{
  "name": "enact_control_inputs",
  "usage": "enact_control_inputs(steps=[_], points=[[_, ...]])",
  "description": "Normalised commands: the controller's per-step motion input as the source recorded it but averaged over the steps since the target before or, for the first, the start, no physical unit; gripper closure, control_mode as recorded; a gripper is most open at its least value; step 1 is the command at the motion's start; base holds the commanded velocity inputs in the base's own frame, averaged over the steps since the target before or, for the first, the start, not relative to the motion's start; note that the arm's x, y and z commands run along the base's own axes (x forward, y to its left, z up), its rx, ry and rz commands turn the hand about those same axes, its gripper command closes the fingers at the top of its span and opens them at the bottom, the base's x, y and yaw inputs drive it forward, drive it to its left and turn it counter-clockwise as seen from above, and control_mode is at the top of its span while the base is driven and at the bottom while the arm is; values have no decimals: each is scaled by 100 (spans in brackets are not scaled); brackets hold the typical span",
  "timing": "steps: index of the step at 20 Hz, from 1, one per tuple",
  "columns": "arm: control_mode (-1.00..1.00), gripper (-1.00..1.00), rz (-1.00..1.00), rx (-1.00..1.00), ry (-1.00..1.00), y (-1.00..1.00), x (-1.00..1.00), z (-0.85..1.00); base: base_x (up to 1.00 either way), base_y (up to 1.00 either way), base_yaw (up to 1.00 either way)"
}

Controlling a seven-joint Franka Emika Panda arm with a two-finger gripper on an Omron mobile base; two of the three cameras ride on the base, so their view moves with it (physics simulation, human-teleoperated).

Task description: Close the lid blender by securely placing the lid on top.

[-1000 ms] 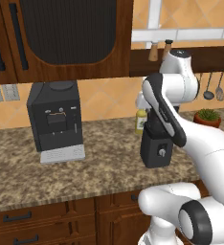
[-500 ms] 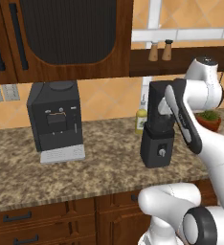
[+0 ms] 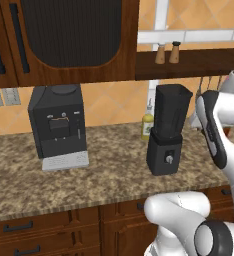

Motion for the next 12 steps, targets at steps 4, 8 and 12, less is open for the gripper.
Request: enact_control_inputs(steps=[4,8,12], points=[[-100,-100,-16,0,0,-91,-7,-39,0,0,0],[-100,-100,-17,0,0,-89,-5,-55,0,0,0],[-100,-100,-17,0,0,-87,-1,-65,0,0,0]])
